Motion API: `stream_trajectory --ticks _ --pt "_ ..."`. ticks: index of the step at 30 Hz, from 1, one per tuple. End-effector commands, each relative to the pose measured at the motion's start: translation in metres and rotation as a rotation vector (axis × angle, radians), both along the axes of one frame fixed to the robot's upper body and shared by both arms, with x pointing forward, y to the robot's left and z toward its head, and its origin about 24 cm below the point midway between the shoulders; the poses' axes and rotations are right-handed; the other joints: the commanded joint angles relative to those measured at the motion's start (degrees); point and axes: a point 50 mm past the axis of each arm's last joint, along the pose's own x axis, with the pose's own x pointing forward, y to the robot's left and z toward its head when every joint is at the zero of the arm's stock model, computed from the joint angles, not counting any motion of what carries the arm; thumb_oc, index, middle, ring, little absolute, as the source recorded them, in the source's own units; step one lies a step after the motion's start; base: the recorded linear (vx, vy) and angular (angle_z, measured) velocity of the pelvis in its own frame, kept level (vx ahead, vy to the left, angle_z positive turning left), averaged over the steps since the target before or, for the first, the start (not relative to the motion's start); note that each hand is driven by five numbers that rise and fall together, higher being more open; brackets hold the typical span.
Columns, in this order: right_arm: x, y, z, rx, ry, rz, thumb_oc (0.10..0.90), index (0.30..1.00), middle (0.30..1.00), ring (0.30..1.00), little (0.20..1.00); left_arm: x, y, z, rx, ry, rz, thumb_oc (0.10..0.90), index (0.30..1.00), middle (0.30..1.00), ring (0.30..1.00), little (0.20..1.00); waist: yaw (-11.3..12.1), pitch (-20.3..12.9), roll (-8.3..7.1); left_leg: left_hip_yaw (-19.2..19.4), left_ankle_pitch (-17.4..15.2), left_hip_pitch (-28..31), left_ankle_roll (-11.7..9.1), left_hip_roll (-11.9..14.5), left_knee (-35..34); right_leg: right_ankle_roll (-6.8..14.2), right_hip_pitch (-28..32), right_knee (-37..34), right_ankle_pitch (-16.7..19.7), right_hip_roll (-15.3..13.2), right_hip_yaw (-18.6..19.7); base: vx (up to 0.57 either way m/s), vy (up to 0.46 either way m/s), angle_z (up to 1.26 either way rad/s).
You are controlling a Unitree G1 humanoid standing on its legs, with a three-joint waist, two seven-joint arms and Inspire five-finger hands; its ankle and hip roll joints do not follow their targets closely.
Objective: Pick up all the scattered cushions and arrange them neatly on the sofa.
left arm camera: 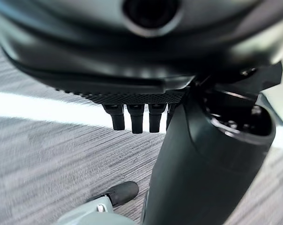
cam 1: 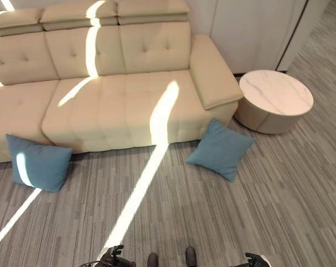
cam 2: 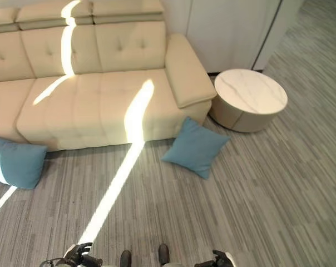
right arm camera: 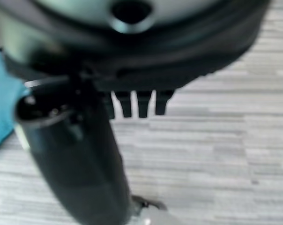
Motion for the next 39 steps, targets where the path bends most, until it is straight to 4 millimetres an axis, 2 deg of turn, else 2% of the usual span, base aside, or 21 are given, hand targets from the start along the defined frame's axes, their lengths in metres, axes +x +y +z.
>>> stream_trajectory --ticks 1,3,5,6,7,9,11,14,17,18,20,23,25,28,31,34,36,38,39 --pt "0.024 -0.006 0.010 -0.063 -0.049 0.097 0.800 0.900 0.900 0.900 0.900 0.009 0.007 0.004 0.035 -0.015 -0.058 0.800 0.900 0.900 0.900 0.900 0.3 -0.1 -1.60 -1.5 -7.5 -3.0 0.6 0.2 6.5 5.0 -1.7 5.5 -6.0 -2.4 -4.1 -0.03 0.055 -0.70" --pt "0.028 -0.003 0.010 -0.062 -0.062 0.111 0.800 0.900 0.900 0.900 0.900 0.008 0.009 0.004 0.041 -0.015 -0.052 0.800 0.900 0.900 0.900 0.900 1.0 0.0 -1.85 0.6 -7.7 -2.5 0.6 0.6 6.0 5.2 -2.3 5.6 -5.7 -2.7 -6.4 -0.01 0.018 -1.06" --pt "0.031 -0.002 0.011 -0.061 -0.069 0.116 0.800 0.900 0.900 0.900 0.900 0.008 0.011 0.005 0.042 -0.018 -0.040 0.800 0.900 0.900 0.900 0.900 2.2 0.0 -2.00 2.7 -7.8 -1.8 0.3 1.4 5.2 5.2 -2.7 6.0 -5.6 -3.5 -12.7 0.00 -0.034 -1.05" --pt "0.031 -0.002 0.011 -0.061 -0.069 0.116 0.800 0.900 0.900 0.900 0.900 0.008 0.011 0.005 0.042 -0.018 -0.040 0.800 0.900 0.900 0.900 0.900 2.1 0.0 -2.00 2.7 -7.8 -1.8 0.3 1.4 5.2 5.2 -2.7 6.0 -5.6 -3.5 -12.7 0.00 -0.077 -0.76" --pt "0.032 0.001 0.010 -0.062 -0.068 0.129 0.800 0.900 0.900 0.900 0.900 0.008 0.012 0.005 0.044 -0.017 -0.041 0.800 0.900 0.900 0.900 0.900 3.0 0.1 -2.00 4.1 -7.5 -1.3 -0.1 2.2 4.7 4.8 -2.7 6.7 -6.2 -4.5 -19.6 0.00 -0.057 -0.55" --pt "0.032 0.001 0.010 -0.064 -0.066 0.133 0.800 0.900 0.900 0.900 0.900 0.007 0.012 0.005 0.046 -0.012 -0.047 0.800 0.900 0.900 0.900 0.900 2.8 0.0 -1.93 4.3 -7.3 -0.9 -0.3 2.4 4.2 4.8 -2.7 6.9 -6.5 -4.5 -20.7 0.06 -0.095 -0.51" --pt "0.028 0.000 0.010 -0.062 -0.066 0.118 0.800 0.900 0.900 0.900 0.900 0.008 0.010 0.004 0.049 -0.006 -0.073 0.800 0.900 0.900 0.900 0.900 1.7 -0.2 -2.09 4.2 -7.1 0.0 -0.6 2.4 3.4 4.0 -2.3 6.1 -7.3 -3.1 -18.2 0.13 -0.143 -0.24" --pt "0.028 -0.004 0.011 -0.064 -0.081 0.094 0.800 0.900 0.900 0.900 0.900 0.011 0.004 0.004 0.038 -0.012 -0.086 0.800 0.900 0.900 0.900 0.900 0.8 -0.1 -1.78 4.4 -7.7 0.4 -1.5 3.0 4.6 3.0 -1.3 4.8 -7.6 -2.1 -17.4 0.12 -0.149 0.04" --pt "0.026 -0.009 0.012 -0.079 -0.081 0.075 0.800 0.900 0.900 0.900 0.900 0.021 -0.005 0.006 0.021 -0.041 -0.119 0.800 0.900 0.900 0.900 0.900 0.4 1.5 -2.10 4.6 -8.4 -2.6 -2.9 4.3 13.5 1.9 0.4 3.7 -8.1 -1.7 -17.3 0.07 -0.146 -0.15" --pt "0.028 -0.012 0.013 -0.090 -0.085 0.074 0.800 0.900 0.900 0.900 0.900 0.026 -0.007 0.007 0.020 -0.059 -0.129 0.800 0.900 0.900 0.900 0.900 0.7 2.3 -2.09 3.2 -7.4 -4.8 -3.4 4.3 17.8 1.3 0.8 3.5 -8.3 -1.3 -17.0 0.05 -0.128 -0.02" --pt "0.026 -0.015 0.014 -0.101 -0.084 0.064 0.800 0.900 0.900 0.900 0.900 0.033 -0.010 0.010 0.018 -0.089 -0.139 0.800 0.900 0.900 0.900 0.900 1.6 3.3 -2.41 -1.0 -7.5 -8.7 -2.9 2.0 21.2 0.8 1.8 3.0 -8.8 -0.8 -16.0 0.08 -0.109 -0.05" --pt "0.023 -0.016 0.013 -0.105 -0.081 0.061 0.800 0.900 0.900 0.900 0.900 0.032 -0.009 0.010 0.023 -0.085 -0.135 0.800 0.900 0.900 0.900 0.900 2.0 3.0 -3.06 -2.2 -8.1 -12.3 -2.0 -0.3 19.0 1.0 2.8 2.3 -9.5 -0.7 -15.3 0.15 -0.044 -0.25" --pt "0.021 -0.016 0.013 -0.107 -0.073 0.061 0.800 0.900 0.900 0.900 0.900 0.030 -0.008 0.009 0.028 -0.074 -0.134 0.800 0.900 0.900 0.900 0.900 2.8 3.1 -3.03 -2.0 -5.6 -14.5 -1.6 -1.6 16.7 0.8 4.3 1.9 -10.3 0.2 -14.3 0.24 -0.002 -0.34" --pt "0.019 -0.015 0.012 -0.107 -0.069 0.060 0.800 0.900 0.900 0.900 0.900 0.027 -0.007 0.008 0.023 -0.068 -0.129 0.800 0.900 0.900 0.900 0.900 4.2 3.2 -2.44 -1.4 -0.7 -17.0 -2.0 -2.2 12.1 0.5 6.7 1.4 -12.1 2.3 -12.3 0.21 0.034 -0.23" --pt "0.014 -0.012 0.009 -0.096 -0.046 0.061 0.800 0.900 0.900 0.900 0.900 0.023 -0.006 0.007 0.023 -0.059 -0.115 0.800 0.900 0.900 0.900 0.900 5.3 2.4 -2.65 0.5 -0.2 -17.3 -1.6 -1.6 11.5 0.3 8.9 1.7 -13.8 3.0 -10.4 0.24 0.079 -0.23" --pt "0.010 -0.008 0.006 -0.084 -0.034 0.072 0.800 0.900 0.900 0.900 0.900 0.017 -0.002 0.005 0.028 -0.040 -0.101 0.800 0.900 0.900 0.900 0.900 5.5 1.3 -3.28 0.5 -0.9 -16.2 -0.8 -1.7 11.6 0.6 10.1 2.1 -14.6 2.3 -10.1 0.27 0.111 -0.39" --pt "0.008 -0.003 0.004 -0.069 -0.025 0.082 0.800 0.900 0.900 0.900 0.900 0.015 0.002 0.006 0.033 -0.037 -0.092 0.800 0.900 0.900 0.900 0.900 6.4 0.2 -4.40 1.3 -2.9 -15.5 0.2 -1.6 13.2 1.8 10.0 5.7 -15.5 0.3 -9.8 0.29 0.161 -0.22" --pt "0.010 -0.002 0.004 -0.059 -0.027 0.094 0.800 0.900 0.900 0.900 0.900 0.017 0.005 0.007 0.037 -0.044 -0.089 0.800 0.900 0.900 0.900 0.900 7.1 0.1 -4.85 2.0 -4.9 -14.1 1.3 -1.9 13.6 4.1 8.4 12.2 -14.8 -1.1 -9.8 0.20 0.178 -0.22" --pt "0.014 -0.001 0.005 -0.058 -0.037 0.100 0.800 0.900 0.900 0.900 0.900 0.020 0.006 0.008 0.041 -0.052 -0.089 0.800 0.900 0.900 0.900 0.900 6.8 0.6 -4.79 1.9 -5.5 -13.5 1.9 -2.1 14.1 5.4 6.0 17.0 -12.9 -1.9 -9.9 0.11 0.125 -0.16"
